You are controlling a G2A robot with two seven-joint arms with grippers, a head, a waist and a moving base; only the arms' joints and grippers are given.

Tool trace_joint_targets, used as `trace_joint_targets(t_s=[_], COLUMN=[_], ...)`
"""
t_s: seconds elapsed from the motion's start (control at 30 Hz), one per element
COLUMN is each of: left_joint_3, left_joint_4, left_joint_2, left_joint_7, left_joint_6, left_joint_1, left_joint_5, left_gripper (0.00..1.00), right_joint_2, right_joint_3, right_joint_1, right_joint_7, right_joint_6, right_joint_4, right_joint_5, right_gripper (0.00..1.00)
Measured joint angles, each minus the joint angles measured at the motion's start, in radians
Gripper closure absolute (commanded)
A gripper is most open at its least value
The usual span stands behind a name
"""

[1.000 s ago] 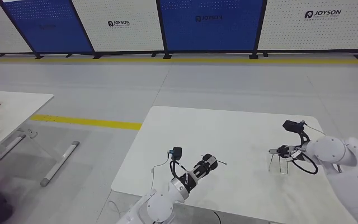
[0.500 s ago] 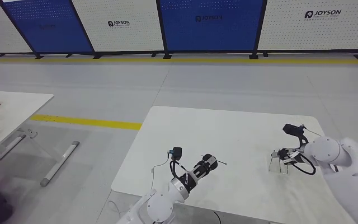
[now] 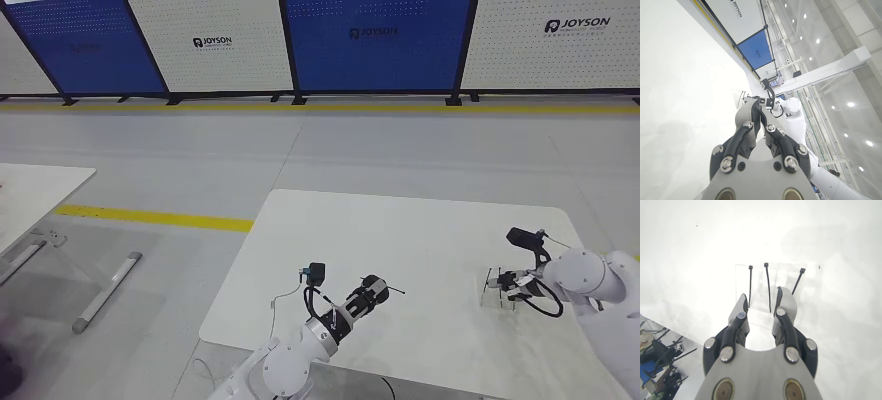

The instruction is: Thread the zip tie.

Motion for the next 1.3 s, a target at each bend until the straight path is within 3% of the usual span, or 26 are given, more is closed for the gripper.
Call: trace_joint_targets(t_s=[0.4,1.07,1.3], left_joint_3=[0.0,0.0,0.0], left_joint_4=[0.0,0.0,0.0], left_joint_2=[0.0,0.0,0.0], left_joint_7=[0.0,0.0,0.0], left_joint_6=[0.0,0.0,0.0], left_joint_1=[0.0,0.0,0.0], left_joint_5=[0.0,0.0,0.0], left_gripper=[1.0,1.0,1.0], right_joint_2=[-0.018,-0.048,-0.064], right_joint_3=[-0.039,-0.088,-0.113], right_joint_1=[0.032,0.086,0.112], right_joint_7=[0.0,0.009,0.013], right_joint_6=[0.027,0.073,0.068], right_joint_4=[0.044,0.102,0.138], right_joint_5=[-0.024,-0.063,-0.063], right_gripper=[0.67,0.76,0.77])
